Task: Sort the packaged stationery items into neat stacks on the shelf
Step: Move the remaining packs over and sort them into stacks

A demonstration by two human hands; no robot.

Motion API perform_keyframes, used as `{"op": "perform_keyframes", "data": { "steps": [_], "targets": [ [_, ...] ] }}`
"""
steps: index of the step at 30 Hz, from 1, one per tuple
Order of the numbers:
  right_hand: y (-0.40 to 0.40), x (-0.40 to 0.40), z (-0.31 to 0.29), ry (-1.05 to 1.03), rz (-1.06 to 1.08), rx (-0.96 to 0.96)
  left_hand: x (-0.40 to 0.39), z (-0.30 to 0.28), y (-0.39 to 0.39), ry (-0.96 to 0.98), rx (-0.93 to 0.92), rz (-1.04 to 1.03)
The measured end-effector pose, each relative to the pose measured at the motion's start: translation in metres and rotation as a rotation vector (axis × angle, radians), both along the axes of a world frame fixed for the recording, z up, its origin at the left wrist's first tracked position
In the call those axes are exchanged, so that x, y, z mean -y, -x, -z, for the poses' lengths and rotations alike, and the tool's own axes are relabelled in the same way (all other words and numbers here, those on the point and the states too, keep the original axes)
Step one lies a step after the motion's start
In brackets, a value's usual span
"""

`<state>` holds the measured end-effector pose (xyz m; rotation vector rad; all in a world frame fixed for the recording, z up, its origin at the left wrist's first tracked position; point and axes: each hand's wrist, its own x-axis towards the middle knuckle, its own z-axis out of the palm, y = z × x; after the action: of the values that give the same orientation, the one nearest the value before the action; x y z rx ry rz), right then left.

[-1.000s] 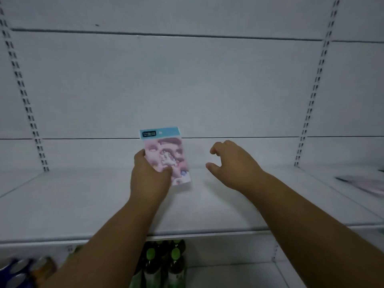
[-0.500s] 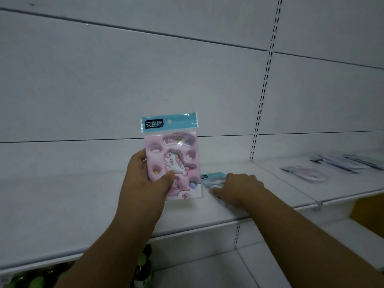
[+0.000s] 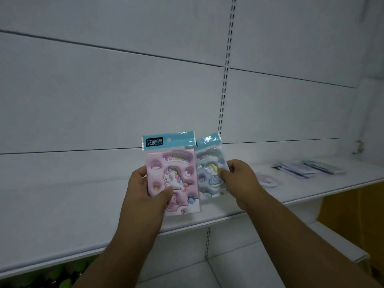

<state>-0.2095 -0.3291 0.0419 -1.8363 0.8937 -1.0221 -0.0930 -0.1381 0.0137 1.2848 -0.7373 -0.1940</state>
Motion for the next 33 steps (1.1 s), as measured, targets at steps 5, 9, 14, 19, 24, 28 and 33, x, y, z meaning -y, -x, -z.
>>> {"op": "perform_keyframes", "data": {
  "steps": [5,9,14,19,24,28,33],
  "targets": [
    [0.113,0.065,-0.014,0.018,0.084,0.165,0.094,-0.008,0.091,0.045,-0.056,0.140],
    [0.204,0.134,-0.021,0.029,0.140,0.172,0.182,-0.011,0.175,0.078,-0.123,0.250],
    [0.278,0.223,-0.023,0.043,0.194,0.157,0.278,-0.014,0.243,0.097,-0.172,0.326],
    [0.300,0.319,-0.025,0.031,0.212,0.097,0.364,-0.015,0.263,0.104,-0.158,0.294],
    [0.305,0.409,-0.031,-0.016,0.275,0.081,0.449,-0.022,0.264,0.076,-0.178,0.275],
    [0.311,0.476,-0.038,-0.062,0.255,0.022,0.503,-0.028,0.271,0.052,-0.203,0.240],
    [0.315,0.557,-0.025,-0.109,0.154,-0.184,0.553,-0.026,0.289,0.014,-0.192,0.143]
  ]
}}
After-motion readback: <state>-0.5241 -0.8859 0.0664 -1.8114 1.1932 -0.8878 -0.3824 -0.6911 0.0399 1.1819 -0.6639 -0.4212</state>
